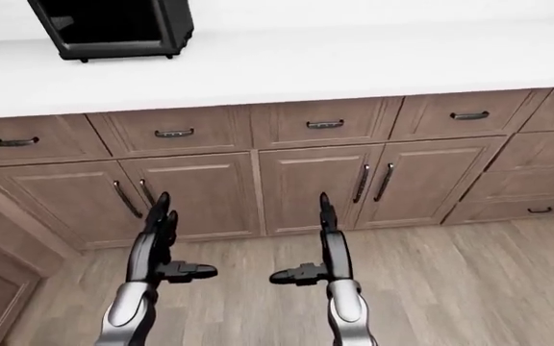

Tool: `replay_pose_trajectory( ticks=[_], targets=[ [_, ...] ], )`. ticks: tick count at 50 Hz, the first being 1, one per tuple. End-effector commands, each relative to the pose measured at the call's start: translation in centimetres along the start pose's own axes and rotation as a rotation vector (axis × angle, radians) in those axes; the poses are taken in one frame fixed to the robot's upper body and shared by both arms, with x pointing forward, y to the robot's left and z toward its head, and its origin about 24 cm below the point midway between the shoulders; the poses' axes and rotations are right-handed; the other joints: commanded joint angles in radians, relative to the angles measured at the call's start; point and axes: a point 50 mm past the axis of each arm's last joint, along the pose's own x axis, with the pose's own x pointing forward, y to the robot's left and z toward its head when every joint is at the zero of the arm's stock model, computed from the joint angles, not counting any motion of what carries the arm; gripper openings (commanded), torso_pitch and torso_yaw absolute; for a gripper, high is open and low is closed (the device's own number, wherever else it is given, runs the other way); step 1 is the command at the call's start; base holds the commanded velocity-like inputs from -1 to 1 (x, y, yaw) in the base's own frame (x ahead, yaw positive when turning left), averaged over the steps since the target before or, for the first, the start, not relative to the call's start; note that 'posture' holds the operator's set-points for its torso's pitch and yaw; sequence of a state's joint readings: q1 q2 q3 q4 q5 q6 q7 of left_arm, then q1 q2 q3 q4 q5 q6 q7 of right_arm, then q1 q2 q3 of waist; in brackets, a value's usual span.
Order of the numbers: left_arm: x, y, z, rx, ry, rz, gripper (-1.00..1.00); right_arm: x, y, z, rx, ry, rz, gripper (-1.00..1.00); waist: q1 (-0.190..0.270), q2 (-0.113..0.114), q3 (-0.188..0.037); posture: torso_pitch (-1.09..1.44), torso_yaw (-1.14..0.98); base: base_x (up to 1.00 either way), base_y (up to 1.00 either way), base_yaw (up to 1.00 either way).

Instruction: Navigate to the toaster.

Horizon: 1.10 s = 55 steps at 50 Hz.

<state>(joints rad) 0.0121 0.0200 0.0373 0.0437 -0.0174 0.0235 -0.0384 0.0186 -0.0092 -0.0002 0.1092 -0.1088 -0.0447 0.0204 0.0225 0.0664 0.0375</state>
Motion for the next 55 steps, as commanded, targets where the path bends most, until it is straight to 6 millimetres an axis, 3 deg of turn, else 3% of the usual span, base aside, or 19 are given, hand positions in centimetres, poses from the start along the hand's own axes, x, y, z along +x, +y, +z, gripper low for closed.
replay_pose_trajectory(
  ticks=[1,2,3,8,11,13,14,15,22,25,27,29,32,36,38,40,51,54,55],
  targets=[
    [0.27,-0.10,1.52,0.000,-0.078,-0.003,1.00,0.27,-0.14,1.53,-0.005,-0.080,-0.003,1.00,0.006,-0.016,-0.012,0.00,0.00,0.00,-0.28,0.00],
    [0.27,-0.10,1.52,0.000,-0.078,-0.003,1.00,0.20,-0.13,1.61,-0.006,-0.080,-0.002,1.00,-0.003,0.005,-0.016,0.00,0.00,0.00,-0.28,0.00],
    [0.27,-0.10,1.52,0.000,-0.078,-0.003,1.00,0.23,-0.13,1.54,-0.007,-0.080,-0.002,1.00,-0.001,0.005,-0.021,0.00,0.00,0.00,-0.28,0.00],
    [0.27,-0.10,1.52,0.000,-0.078,-0.003,1.00,0.24,-0.09,1.58,-0.008,-0.080,0.000,1.00,-0.002,-0.034,-0.020,0.00,0.00,0.00,-0.28,0.00],
    [0.27,-0.10,1.52,0.000,-0.078,-0.003,1.00,0.24,-0.06,1.60,-0.010,-0.081,0.001,1.00,-0.002,-0.091,-0.022,0.00,0.00,0.00,-0.28,0.00],
    [0.27,-0.10,1.52,0.000,-0.078,-0.003,1.00,0.24,0.00,1.54,-0.012,-0.081,0.004,1.00,-0.014,-0.177,-0.045,0.00,0.00,0.00,-0.29,0.00],
    [0.27,-0.10,1.52,0.000,-0.078,-0.003,1.00,0.24,0.01,1.53,-0.012,-0.081,0.004,1.00,-0.019,-0.106,-0.024,0.00,0.00,0.00,-0.27,0.00],
    [0.27,-0.10,1.52,0.000,-0.078,-0.003,1.00,0.19,-0.04,1.61,-0.010,-0.081,0.001,1.00,-0.016,-0.123,-0.026,0.00,0.00,0.00,-0.28,0.00],
    [0.27,-0.10,1.52,0.000,-0.078,-0.003,1.00,0.35,-0.12,1.50,-0.008,-0.080,0.000,1.00,-0.012,-0.059,-0.010,0.00,0.00,0.00,-0.28,0.00],
    [0.27,-0.10,1.52,0.000,-0.078,-0.003,1.00,0.28,-0.10,1.53,-0.010,-0.082,-0.001,1.00,-0.010,-0.023,-0.008,0.00,0.00,0.00,-0.28,0.00],
    [0.27,-0.10,1.52,0.000,-0.078,-0.003,1.00,0.31,-0.12,1.50,-0.009,-0.081,0.000,1.00,-0.008,0.022,-0.018,0.00,0.00,0.00,-0.28,0.00],
    [0.27,-0.10,1.52,0.000,-0.078,-0.003,1.00,0.35,-0.12,1.47,-0.009,-0.081,0.001,1.00,0.002,-0.007,-0.014,0.00,0.00,0.00,-0.28,0.00],
    [0.27,-0.10,1.52,0.000,-0.078,-0.003,1.00,0.36,-0.09,1.44,-0.011,-0.081,0.001,1.00,-0.004,-0.004,-0.025,0.00,0.00,0.00,-0.28,0.00],
    [0.27,-0.10,1.52,0.000,-0.078,-0.003,1.00,0.24,-0.11,1.59,-0.012,-0.080,0.002,1.00,-0.002,-0.040,-0.020,0.00,0.00,0.00,-0.28,0.00],
    [0.27,-0.10,1.52,0.000,-0.078,-0.003,1.00,0.26,-0.12,1.51,-0.011,-0.080,0.001,1.00,-0.001,-0.074,-0.019,0.00,0.00,0.00,-0.27,0.00],
    [0.27,-0.10,1.52,0.000,-0.078,-0.003,1.00,0.31,-0.08,1.44,-0.013,-0.079,0.002,1.00,-0.007,-0.144,-0.038,0.00,0.00,0.00,-0.28,0.00],
    [0.27,-0.10,1.52,0.000,-0.078,-0.003,1.00,0.33,-0.04,1.47,-0.016,-0.078,0.004,1.00,-0.010,-0.039,-0.008,0.00,0.00,0.00,-0.28,0.00],
    [0.27,-0.10,1.52,0.000,-0.078,-0.003,1.00,0.33,-0.03,1.48,-0.016,-0.081,0.004,1.00,-0.009,0.018,-0.017,0.00,0.00,0.00,-0.28,0.00],
    [0.27,-0.10,1.52,0.000,-0.078,-0.003,1.00,0.24,-0.01,1.53,-0.016,-0.081,0.004,1.00,-0.008,0.009,-0.017,0.00,0.00,0.00,-0.28,0.00]
  ],
)
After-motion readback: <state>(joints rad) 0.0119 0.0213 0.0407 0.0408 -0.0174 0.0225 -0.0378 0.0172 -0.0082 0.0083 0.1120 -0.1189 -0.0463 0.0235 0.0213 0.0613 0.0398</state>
